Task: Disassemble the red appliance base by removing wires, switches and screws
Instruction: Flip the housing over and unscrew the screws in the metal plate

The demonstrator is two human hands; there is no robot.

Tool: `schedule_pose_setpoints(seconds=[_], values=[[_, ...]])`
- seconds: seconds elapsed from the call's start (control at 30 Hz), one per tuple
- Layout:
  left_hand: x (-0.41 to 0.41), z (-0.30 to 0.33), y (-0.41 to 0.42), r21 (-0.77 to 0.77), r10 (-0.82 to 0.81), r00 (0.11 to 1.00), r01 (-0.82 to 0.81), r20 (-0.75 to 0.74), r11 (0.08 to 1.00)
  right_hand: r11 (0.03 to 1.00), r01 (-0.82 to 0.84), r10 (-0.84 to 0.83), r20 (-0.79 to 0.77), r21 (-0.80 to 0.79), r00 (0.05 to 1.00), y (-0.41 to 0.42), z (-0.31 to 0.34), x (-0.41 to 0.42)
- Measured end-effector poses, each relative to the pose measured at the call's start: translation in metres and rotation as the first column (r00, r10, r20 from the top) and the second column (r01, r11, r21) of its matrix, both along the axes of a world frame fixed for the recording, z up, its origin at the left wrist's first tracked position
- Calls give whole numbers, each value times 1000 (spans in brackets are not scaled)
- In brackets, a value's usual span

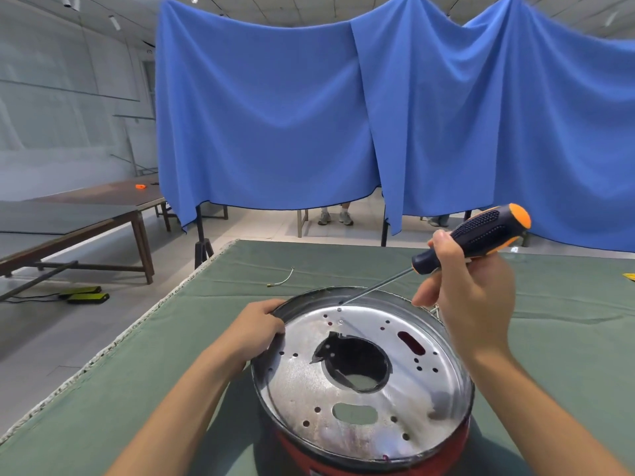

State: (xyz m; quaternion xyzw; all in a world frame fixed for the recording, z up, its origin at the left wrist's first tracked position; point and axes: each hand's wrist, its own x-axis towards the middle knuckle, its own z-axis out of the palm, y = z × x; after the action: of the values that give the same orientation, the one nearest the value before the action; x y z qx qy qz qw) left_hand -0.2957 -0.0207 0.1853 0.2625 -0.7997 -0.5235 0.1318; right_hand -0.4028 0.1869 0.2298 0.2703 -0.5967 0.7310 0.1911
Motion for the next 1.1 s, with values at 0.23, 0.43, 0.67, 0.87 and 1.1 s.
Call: schedule_pose_setpoints(seconds=[0.23, 0.43, 0.67, 0.87, 1.1], values=[[-2, 1, 1, -180, 0, 1000, -2, -9, 984, 997, 27, -26, -16, 72, 1000, -1, -8, 0], [-3, 2, 1, -606, 21, 996, 39, 91, 794, 998, 15, -14, -13, 63, 1000, -4, -12, 1], [-19, 15, 28, -836, -95, 988, 157, 125, 525, 999, 22, -22, -18, -35, 1000, -2, -6, 5], [-24, 4, 37, -777, -122, 955, 291, 271, 559, 999, 21, -20, -38, 28, 999, -3, -9, 3], [-25, -1, 33, -766, -134, 951, 303, 278, 567, 999, 15, -13, -30, 53, 999, -4, -12, 2]])
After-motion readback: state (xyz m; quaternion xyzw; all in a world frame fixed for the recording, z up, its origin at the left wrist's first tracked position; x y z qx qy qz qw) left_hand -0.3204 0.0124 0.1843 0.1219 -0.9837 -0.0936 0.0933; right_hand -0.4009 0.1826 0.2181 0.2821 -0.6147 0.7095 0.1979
